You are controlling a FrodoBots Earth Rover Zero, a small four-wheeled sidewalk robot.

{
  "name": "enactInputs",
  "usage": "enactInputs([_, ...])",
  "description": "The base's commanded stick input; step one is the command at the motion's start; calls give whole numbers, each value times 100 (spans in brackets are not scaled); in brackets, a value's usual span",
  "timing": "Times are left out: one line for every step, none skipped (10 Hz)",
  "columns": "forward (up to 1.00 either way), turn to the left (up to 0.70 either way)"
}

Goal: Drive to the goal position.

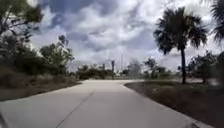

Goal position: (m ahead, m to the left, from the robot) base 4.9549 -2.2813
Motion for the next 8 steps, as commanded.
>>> enactInputs([69,5])
enactInputs([69,1])
enactInputs([69,1])
enactInputs([69,1])
enactInputs([69,1])
enactInputs([69,1])
enactInputs([69,1])
enactInputs([69,1])
